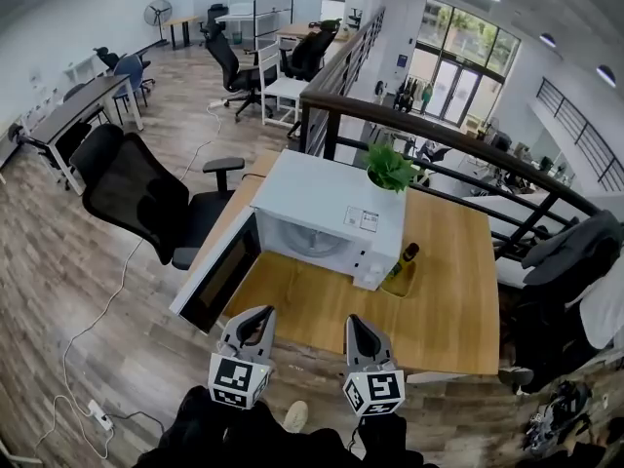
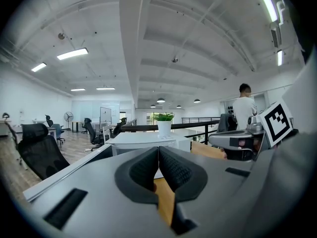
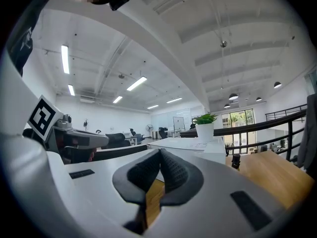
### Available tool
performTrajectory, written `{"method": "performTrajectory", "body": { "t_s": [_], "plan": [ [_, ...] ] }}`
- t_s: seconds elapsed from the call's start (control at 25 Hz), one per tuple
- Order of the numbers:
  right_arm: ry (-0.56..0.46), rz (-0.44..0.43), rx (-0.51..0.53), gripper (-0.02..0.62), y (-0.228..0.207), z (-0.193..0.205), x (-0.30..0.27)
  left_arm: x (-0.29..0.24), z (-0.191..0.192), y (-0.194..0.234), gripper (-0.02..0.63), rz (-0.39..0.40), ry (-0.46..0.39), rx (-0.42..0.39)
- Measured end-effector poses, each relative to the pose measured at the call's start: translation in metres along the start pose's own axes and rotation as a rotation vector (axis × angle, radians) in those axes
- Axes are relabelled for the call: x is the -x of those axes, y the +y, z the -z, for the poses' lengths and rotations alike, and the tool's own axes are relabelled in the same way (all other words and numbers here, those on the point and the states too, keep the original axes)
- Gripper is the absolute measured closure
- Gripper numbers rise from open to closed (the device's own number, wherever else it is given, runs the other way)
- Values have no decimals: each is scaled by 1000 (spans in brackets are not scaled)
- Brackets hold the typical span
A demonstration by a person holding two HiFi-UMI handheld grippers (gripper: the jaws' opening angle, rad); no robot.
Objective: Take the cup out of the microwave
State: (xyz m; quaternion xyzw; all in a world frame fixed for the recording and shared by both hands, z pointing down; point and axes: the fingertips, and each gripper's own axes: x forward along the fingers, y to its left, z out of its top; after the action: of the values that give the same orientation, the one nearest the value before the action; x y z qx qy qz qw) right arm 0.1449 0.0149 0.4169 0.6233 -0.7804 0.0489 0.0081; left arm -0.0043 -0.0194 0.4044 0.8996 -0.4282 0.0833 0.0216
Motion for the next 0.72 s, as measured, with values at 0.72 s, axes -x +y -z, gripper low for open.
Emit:
{"method": "performTrajectory", "body": {
  "t_s": [0.72],
  "plan": [
    [118, -19, -11, 580, -22, 65, -148, -115, 54, 82, 581, 17, 94, 57]
  ]
}}
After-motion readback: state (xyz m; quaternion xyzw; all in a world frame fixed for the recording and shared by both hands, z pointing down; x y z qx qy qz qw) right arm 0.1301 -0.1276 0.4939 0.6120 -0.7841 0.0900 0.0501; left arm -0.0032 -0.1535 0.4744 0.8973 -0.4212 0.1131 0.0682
